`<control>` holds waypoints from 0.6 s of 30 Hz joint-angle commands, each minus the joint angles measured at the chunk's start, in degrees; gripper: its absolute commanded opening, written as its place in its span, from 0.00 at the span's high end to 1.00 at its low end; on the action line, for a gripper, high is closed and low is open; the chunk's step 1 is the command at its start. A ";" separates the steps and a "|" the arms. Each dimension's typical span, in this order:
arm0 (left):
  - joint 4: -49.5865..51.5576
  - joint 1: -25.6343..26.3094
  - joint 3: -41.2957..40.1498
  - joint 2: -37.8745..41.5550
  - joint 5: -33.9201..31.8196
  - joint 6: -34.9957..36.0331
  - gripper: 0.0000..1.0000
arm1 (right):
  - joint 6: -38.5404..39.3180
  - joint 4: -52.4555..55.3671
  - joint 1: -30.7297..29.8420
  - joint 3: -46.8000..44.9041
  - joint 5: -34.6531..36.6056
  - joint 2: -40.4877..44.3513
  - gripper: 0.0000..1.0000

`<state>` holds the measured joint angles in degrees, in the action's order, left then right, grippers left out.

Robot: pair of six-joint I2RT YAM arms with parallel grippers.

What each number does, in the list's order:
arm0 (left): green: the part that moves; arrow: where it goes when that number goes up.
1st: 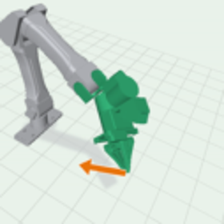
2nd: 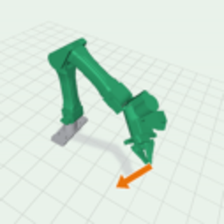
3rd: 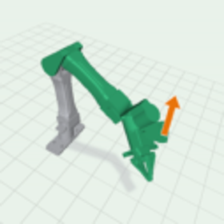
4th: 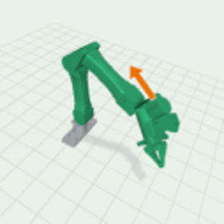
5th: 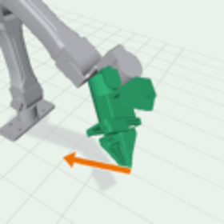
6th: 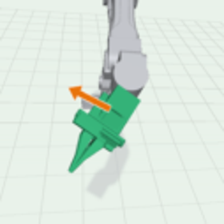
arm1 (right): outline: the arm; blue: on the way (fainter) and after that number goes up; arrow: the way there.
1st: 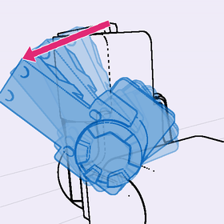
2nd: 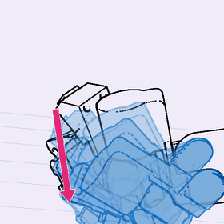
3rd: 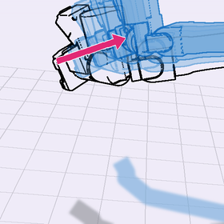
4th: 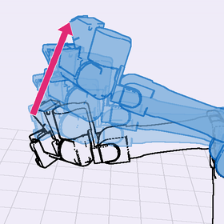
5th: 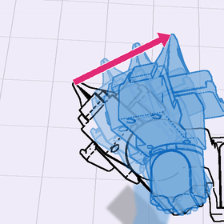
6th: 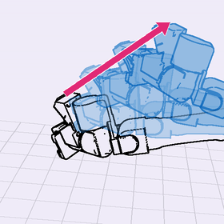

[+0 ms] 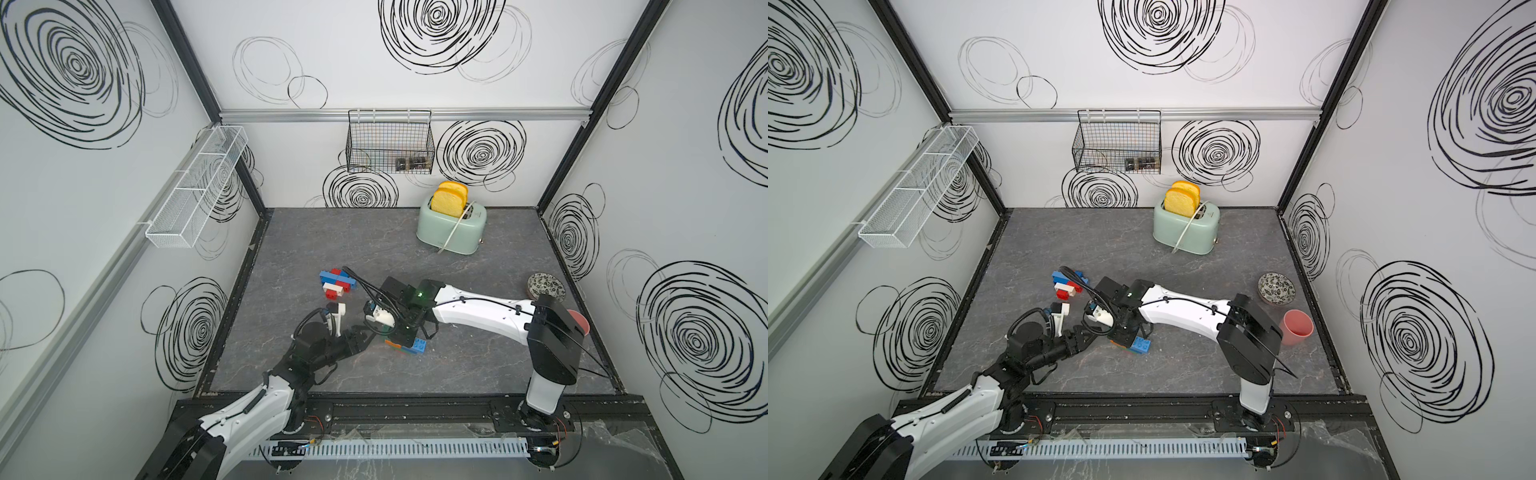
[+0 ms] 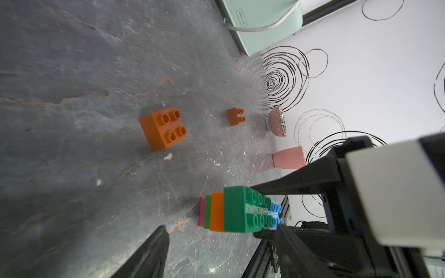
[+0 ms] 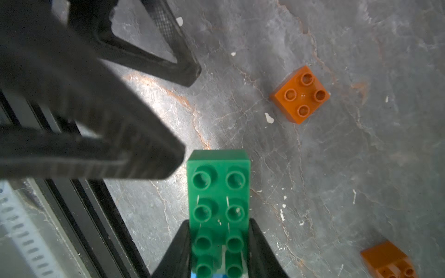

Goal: Assemble a heart with lego
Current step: Assemble the lego brick with the lego brick.

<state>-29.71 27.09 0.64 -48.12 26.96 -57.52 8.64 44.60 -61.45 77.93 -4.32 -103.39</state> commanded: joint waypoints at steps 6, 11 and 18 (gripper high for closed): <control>-15.32 6.22 -0.13 -8.30 -0.78 -2.06 0.27 | 1.46 4.19 -0.34 -3.75 -3.06 -2.88 0.71; -21.12 9.09 1.21 -15.41 -2.44 -2.74 0.29 | 1.22 3.24 -0.42 -4.91 -2.31 -1.84 0.72; -25.04 10.85 1.05 -22.08 -5.25 -3.61 0.37 | 1.09 1.52 -0.86 -6.78 -1.57 -0.78 0.72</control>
<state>-48.77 37.15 0.82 -68.40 23.49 -59.92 9.28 42.04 -61.41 74.85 -5.54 -101.91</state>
